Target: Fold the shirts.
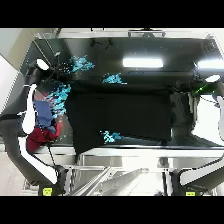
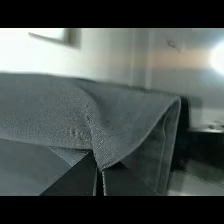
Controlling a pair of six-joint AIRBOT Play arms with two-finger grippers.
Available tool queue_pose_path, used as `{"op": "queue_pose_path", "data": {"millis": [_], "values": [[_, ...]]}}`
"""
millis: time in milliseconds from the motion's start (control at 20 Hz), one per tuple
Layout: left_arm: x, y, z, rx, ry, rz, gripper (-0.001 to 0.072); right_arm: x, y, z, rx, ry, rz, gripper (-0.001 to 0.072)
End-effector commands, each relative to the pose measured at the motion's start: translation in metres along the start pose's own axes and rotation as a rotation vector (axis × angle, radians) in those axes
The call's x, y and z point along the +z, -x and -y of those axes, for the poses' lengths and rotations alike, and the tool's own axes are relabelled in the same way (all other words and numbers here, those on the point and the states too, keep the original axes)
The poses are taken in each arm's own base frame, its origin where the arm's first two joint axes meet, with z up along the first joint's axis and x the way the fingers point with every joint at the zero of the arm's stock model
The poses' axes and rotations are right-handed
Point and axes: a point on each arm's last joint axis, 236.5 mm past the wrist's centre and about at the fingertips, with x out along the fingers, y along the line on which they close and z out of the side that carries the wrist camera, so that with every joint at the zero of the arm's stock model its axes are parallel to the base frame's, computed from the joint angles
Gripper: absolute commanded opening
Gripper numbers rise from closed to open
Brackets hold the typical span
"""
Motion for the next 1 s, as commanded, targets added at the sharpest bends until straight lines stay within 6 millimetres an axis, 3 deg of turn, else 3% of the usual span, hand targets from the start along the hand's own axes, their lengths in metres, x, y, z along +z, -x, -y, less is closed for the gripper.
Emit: {"op": "queue_pose_path", "data": {"millis": [0, 100, 250, 300, 350, 400, 500, 650, 800, 950], "values": [[-0.032, -0.021, -0.020, 0.089, 0.030, -0.079, 0.0015, -0.022, -0.003, 0.018, -0.111, 0.016, -0.097, 0.0015], [-0.045, -0.028, -0.018, 0.110, 0.027, -0.120, 0.0015, -0.031, -0.003, 0.031, -0.186, -0.002, -0.138, 0.0016], [-0.052, -0.035, -0.006, 0.113, 0.000, -0.144, 0.0017, -0.033, -0.008, 0.021, -0.168, -0.005, -0.145, 0.0017], [-0.051, -0.036, -0.001, 0.110, -0.016, -0.144, 0.0106, -0.034, -0.009, 0.015, -0.154, -0.007, -0.150, 0.0031], [-0.050, -0.033, 0.004, 0.105, -0.027, -0.154, 0.0324, -0.036, -0.010, 0.008, -0.130, -0.013, -0.161, 0.0199], [-0.049, -0.026, 0.008, 0.098, -0.033, -0.171, 0.0341, -0.039, -0.007, 0.001, -0.110, -0.017, -0.177, 0.0390], [-0.046, 0.003, 0.012, 0.082, -0.035, -0.222, 0.0341, -0.042, 0.017, -0.006, -0.099, -0.004, -0.214, 0.0352], [-0.056, 0.053, 0.008, 0.074, 0.015, -0.276, 0.0338, -0.050, 0.074, -0.009, -0.081, -0.045, -0.233, 0.0355], [-0.098, 0.088, -0.002, 0.077, 0.088, -0.292, 0.0337, -0.095, 0.108, 0.013, -0.081, -0.170, -0.253, 0.0355], [-0.175, 0.099, -0.003, 0.048, 0.182, -0.360, 0.0338, -0.163, 0.115, 0.032, -0.063, -0.320, -0.296, 0.0356]]}}
